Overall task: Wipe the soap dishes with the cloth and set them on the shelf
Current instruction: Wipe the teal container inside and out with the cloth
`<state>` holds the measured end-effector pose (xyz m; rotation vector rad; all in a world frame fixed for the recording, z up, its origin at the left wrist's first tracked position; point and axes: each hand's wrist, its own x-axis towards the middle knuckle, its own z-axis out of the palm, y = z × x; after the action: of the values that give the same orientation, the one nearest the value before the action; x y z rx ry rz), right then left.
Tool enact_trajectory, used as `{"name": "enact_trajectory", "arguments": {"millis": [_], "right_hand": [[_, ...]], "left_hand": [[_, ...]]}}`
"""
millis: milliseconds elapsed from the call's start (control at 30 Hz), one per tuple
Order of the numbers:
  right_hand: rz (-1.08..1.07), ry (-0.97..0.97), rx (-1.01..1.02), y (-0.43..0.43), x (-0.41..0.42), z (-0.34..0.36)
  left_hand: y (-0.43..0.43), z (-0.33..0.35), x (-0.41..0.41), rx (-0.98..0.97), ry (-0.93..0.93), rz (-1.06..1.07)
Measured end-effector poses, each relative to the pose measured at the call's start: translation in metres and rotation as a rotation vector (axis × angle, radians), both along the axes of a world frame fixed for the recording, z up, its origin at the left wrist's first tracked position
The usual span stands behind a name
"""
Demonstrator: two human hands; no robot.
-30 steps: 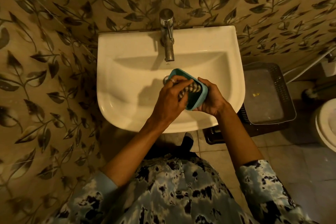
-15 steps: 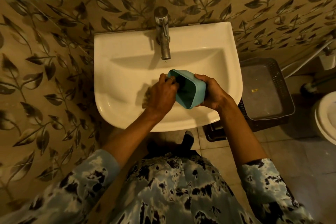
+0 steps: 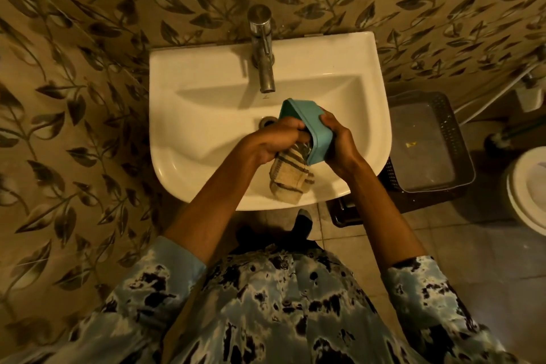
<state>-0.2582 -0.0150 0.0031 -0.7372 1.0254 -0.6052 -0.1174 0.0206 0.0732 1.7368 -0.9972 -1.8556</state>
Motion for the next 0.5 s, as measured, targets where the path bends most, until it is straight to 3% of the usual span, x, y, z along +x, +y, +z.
{"name": "enact_trajectory", "arguments": {"millis": [133, 200, 300, 367, 433, 500], "right_hand": [[-0.004, 0.094, -0.086, -0.005, 0.005, 0.004], [-0.007, 0.150, -0.086, -0.011, 0.006, 0.007], [-0.008, 0.186, -0.057, -0.017, 0.004, 0.010], [-0.079, 0.120, 0.074, -0.019, -0.001, 0.009], [-0.189, -0.053, 0.305, -0.021, -0.008, 0.010], [-0.212, -0.176, 0.403, -0.021, -0.013, 0.013]], "left_hand": [[0.004, 0.006, 0.004, 0.027, 0.178, 0.142], [0.008, 0.003, 0.008, -0.003, 0.164, 0.134], [0.012, 0.000, 0.022, -0.169, -0.057, -0.064], [0.014, -0.001, 0.034, -0.278, -0.267, -0.296], [0.019, -0.005, 0.043, -0.258, -0.405, -0.463], [0.025, -0.010, 0.051, -0.203, -0.455, -0.429]]}}
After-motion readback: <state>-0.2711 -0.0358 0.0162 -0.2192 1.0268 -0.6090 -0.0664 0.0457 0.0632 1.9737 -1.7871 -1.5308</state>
